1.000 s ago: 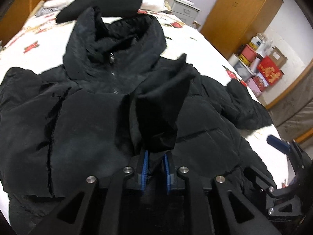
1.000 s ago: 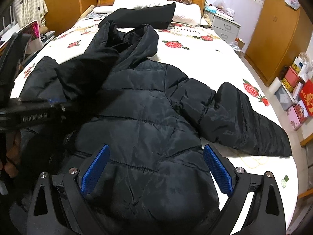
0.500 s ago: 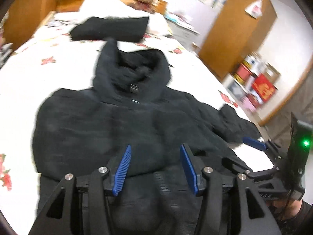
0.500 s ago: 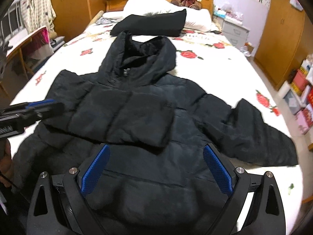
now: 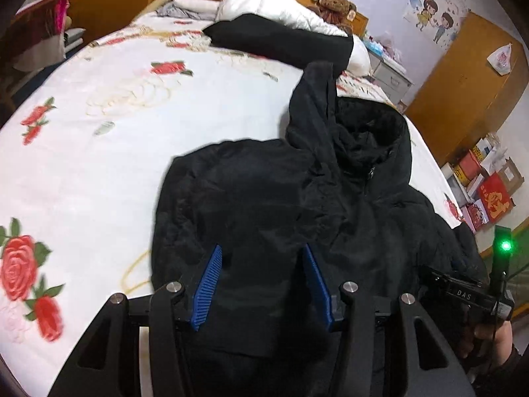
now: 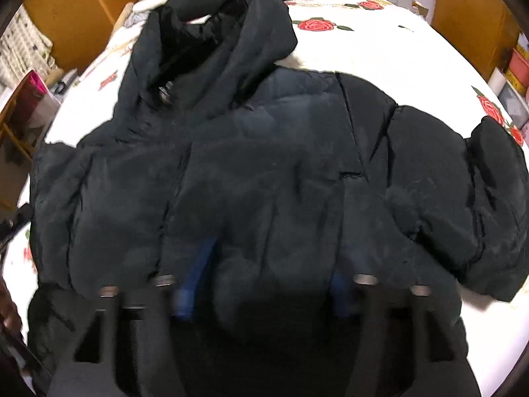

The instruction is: Fold large clothes

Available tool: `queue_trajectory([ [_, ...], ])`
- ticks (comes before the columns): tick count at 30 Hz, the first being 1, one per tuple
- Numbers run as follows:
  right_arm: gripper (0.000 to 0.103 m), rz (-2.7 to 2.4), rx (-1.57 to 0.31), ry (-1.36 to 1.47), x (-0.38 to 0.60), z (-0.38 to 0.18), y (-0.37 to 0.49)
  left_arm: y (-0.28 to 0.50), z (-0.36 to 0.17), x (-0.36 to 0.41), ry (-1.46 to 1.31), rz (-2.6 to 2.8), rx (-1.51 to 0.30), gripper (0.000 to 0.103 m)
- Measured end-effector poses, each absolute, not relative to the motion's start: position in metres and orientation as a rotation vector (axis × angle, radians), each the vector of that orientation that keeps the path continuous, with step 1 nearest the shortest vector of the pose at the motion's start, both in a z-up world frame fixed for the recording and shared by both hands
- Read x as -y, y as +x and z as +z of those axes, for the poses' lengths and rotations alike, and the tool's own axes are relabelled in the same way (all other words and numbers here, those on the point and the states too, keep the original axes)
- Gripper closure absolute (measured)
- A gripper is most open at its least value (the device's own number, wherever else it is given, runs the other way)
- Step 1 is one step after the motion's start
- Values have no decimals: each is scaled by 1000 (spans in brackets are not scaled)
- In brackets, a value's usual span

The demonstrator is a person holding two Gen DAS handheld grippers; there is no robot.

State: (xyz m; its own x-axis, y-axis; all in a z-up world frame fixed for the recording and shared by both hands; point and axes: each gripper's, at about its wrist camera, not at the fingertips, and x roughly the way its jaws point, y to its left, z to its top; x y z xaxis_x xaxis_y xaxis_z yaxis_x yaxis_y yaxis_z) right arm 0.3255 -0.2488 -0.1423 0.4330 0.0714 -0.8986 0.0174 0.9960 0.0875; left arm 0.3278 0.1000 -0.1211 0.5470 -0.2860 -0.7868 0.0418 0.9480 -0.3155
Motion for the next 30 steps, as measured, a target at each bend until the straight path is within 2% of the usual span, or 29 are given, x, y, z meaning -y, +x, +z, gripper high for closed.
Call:
queue_trajectory([
  [1, 62, 25, -1117, 50, 247, -142, 325, 332, -127, -96, -265, -199, -988, 51],
  [2, 63, 14, -1114, 22, 248, -141, 326, 338, -135, -91, -251, -201, -1006, 51],
  [5, 64, -15, -1123, 19, 258, -143, 327, 347, -146, -80, -213, -204, -1042, 51],
  [9, 64, -29, -1111, 25, 267, -134, 322, 332, -118, -91, -243, -239, -993, 51],
  [13, 63, -44, -994, 41, 276, -101, 306, 327, -86, -118, -279, -215, -896, 50],
  [18, 63, 5, -897, 74, 268, -79, 312, 361, -91, -107, -271, -236, -908, 50],
  [24, 63, 18, -1072, 1, 264, -132, 353, 401, -149, -82, -211, -167, -1025, 50],
  [26, 63, 37, -1099, 41, 274, -145, 356, 399, -146, -74, -167, -158, -1019, 50],
  [30, 63, 39, -1043, 67, 279, -121, 341, 375, -118, -75, -147, -192, -965, 50],
])
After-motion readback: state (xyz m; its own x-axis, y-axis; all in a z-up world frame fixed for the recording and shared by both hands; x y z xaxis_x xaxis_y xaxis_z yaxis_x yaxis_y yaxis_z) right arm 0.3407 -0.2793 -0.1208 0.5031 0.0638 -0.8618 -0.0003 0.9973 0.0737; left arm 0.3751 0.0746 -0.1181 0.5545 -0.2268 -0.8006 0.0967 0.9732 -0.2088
